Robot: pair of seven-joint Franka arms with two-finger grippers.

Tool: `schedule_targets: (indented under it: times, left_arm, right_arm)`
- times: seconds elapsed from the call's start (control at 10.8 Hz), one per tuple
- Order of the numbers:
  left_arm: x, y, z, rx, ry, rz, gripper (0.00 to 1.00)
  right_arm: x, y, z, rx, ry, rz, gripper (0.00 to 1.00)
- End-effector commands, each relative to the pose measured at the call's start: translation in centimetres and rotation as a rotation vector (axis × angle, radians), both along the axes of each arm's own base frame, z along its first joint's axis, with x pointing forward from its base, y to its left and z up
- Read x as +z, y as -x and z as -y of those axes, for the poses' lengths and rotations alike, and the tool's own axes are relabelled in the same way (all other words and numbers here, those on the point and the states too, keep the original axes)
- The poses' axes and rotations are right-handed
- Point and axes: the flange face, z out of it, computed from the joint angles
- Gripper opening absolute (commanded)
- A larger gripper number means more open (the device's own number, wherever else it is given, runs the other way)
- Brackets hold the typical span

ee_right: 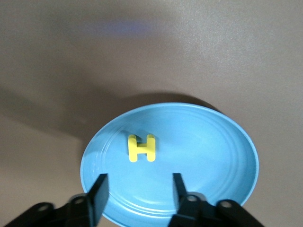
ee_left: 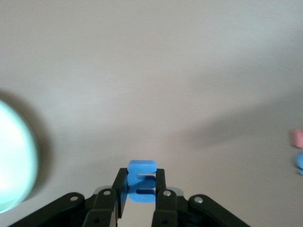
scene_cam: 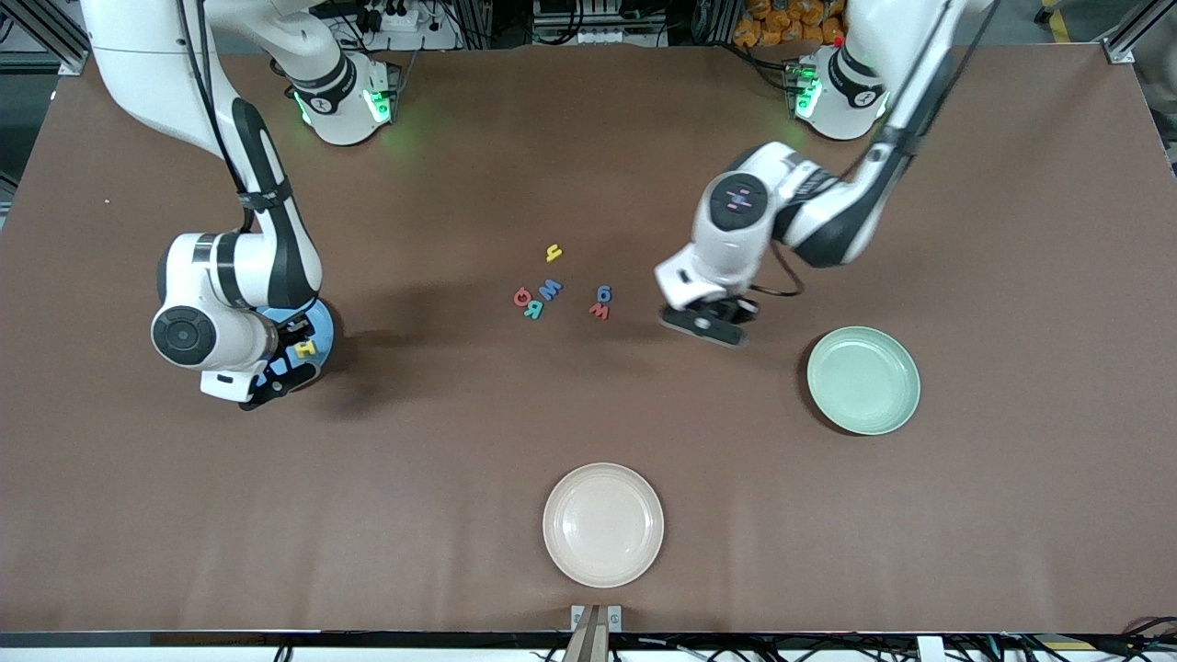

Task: Sort uppercase to blue plate, lowercase to green plate
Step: 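Carry the E to the green plate while the right gripper drops the H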

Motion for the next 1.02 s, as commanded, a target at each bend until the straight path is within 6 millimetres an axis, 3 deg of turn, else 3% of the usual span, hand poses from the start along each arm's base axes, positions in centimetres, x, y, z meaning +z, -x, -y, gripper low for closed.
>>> schedule_targets:
  times: [0.0, 0.09, 0.18, 0.28, 0.46, 0.65, 0.74, 0.83, 0.92]
  left_arm:
    - [0.6, -4.7, -10.0, 0.087, -0.019, -0.01, 0.0]
    - [0.4, -6.3, -14.2, 0.109, -0.014, -0.017, 0.0]
    - [-0.6, -7.5, -18.3, 0.121, -0.01, -0.037, 0.0]
    - [-1.9, -8.2, -20.9, 0.15, -0.005, -0.057, 0.0]
    - [-4.9, -9.5, -23.4, 0.195, 0.013, -0.093, 0.0]
    - [-5.7, -10.8, -25.3, 0.228, 0.026, -0.091, 0.16]
    - [-5.5, -11.0, -25.8, 0.237, 0.027, -0.086, 0.31]
    - [-4.8, -11.6, -25.9, 0.24, 0.03, -0.072, 0.6]
    - [-4.2, -12.0, -26.1, 0.243, 0.03, -0.059, 1.0]
  right_arm:
    - [1.0, 0.3, -0.9, -0.012, -0.038, 0.002, 0.79]
    - [0.8, 0.5, -1.9, -0.057, -0.084, -0.011, 0.77]
    - [0.5, 0.9, -4.2, -0.142, -0.14, -0.019, 0.76]
    - [0.4, 1.4, -7.5, -0.155, -0.141, -0.021, 0.76]
    - [1.0, 2.9, -15.3, -0.151, -0.147, -0.007, 0.75]
    - [1.8, 5.4, -23.6, -0.119, -0.171, 0.044, 0.75]
    - [1.9, 6.6, -26.8, -0.099, -0.184, 0.068, 0.73]
    - [1.7, 8.1, -30.1, -0.123, -0.196, 0.096, 0.73]
    - [1.1, 9.3, -33.1, -0.126, -0.213, 0.14, 0.72]
